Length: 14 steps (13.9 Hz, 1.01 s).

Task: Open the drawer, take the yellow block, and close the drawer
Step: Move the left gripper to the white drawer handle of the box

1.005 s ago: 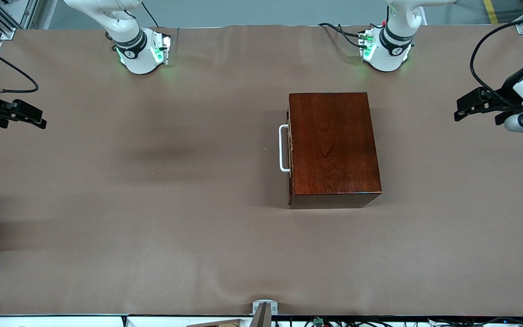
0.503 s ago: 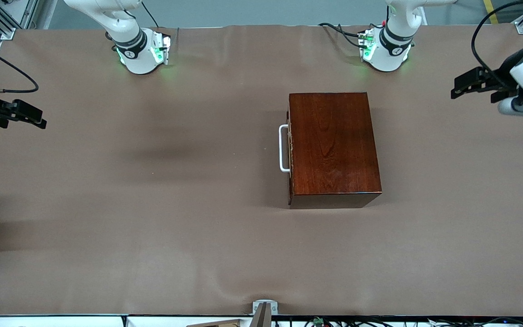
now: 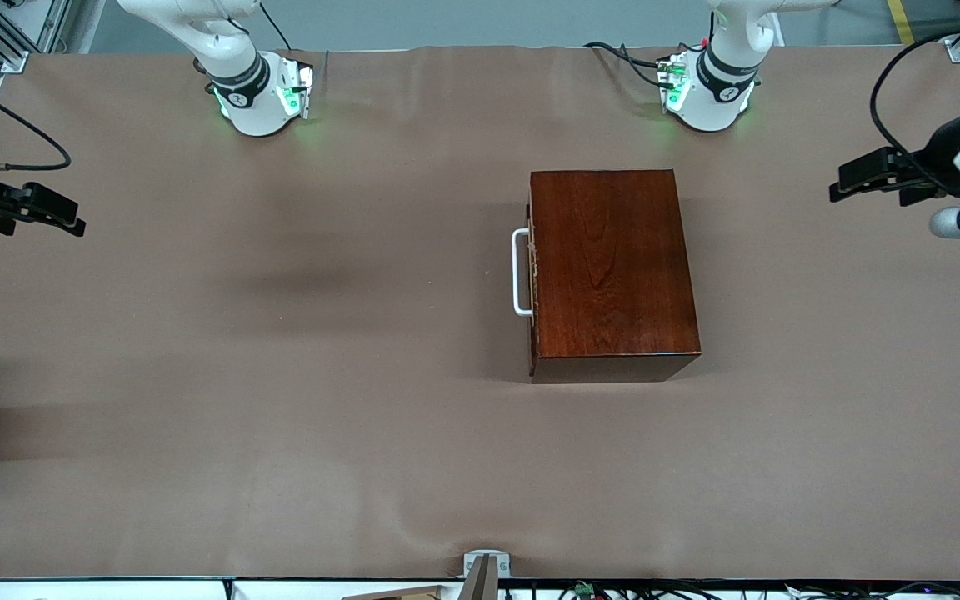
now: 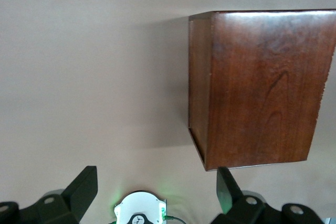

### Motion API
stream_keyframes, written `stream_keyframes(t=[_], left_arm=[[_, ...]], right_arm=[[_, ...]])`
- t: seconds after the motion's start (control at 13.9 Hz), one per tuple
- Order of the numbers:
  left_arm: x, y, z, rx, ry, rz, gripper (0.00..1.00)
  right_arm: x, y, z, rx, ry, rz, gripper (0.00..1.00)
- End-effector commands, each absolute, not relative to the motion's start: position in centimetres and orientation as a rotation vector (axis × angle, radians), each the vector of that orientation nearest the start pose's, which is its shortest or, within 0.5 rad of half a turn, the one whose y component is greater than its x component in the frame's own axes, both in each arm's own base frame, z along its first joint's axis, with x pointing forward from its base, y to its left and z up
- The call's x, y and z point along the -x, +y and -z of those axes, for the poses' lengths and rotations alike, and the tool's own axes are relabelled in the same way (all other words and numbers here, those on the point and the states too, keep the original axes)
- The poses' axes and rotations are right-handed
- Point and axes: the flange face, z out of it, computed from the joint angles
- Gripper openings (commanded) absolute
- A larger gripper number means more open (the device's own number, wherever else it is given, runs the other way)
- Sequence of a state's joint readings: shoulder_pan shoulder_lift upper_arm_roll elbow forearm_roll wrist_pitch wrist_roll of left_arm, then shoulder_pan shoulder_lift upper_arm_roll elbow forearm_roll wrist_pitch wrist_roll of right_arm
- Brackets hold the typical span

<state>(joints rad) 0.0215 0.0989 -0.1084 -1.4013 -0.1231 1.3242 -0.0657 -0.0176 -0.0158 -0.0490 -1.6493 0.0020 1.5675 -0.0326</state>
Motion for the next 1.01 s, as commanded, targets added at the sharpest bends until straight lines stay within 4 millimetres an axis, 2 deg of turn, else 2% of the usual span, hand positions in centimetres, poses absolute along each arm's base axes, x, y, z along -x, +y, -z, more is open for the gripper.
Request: stream_keyframes(t=[0.0, 0.14, 0.22, 0.29, 0.43, 0.5, 0.65, 0.72, 0.86, 0.93], left_arm=[[-57.2, -14.6, -61.1, 3.254, 0.128, -0.249, 1.00], [-58.1, -21.7, -58.7, 3.229, 0.076, -0.194, 1.00], [-57.8, -26.4, -57.9, 3.215, 0.066, -0.140, 1.00], [-57.2, -30.1, -56.3, 3.187, 0.030, -0.124, 1.00], [-56.2, -36.4, -53.0, 3.162, -0.050, -0.058, 1.00], [-55.7, -38.8, -51.2, 3.157, -0.094, -0.050, 1.00], [-54.6, -42.9, -49.7, 3.186, -0.173, 0.007, 1.00], [-54.0, -45.0, -48.3, 3.188, -0.205, 0.019, 1.00], [-52.8, -48.1, -45.4, 3.147, -0.245, 0.056, 1.00], [-52.5, -49.0, -44.0, 3.121, -0.265, 0.077, 1.00]], right_arm=[[-54.2, -4.0, -59.6, 3.141, 0.043, -0.109, 1.00], [-54.2, -4.0, -59.7, 3.141, 0.043, -0.106, 1.00], [-54.2, -4.0, -59.6, 3.141, 0.043, -0.109, 1.00], [-54.2, -4.1, -59.7, 3.141, 0.045, -0.106, 1.00], [-54.2, -4.0, -59.6, 3.141, 0.043, -0.109, 1.00], [-54.2, -4.1, -59.6, 3.141, 0.045, -0.109, 1.00], [-54.2, -4.0, -59.6, 3.141, 0.043, -0.109, 1.00], [-54.2, -4.0, -59.6, 3.141, 0.043, -0.109, 1.00], [-54.2, -4.1, -59.6, 3.141, 0.045, -0.109, 1.00], [-54.2, -4.1, -59.6, 3.141, 0.045, -0.109, 1.00]])
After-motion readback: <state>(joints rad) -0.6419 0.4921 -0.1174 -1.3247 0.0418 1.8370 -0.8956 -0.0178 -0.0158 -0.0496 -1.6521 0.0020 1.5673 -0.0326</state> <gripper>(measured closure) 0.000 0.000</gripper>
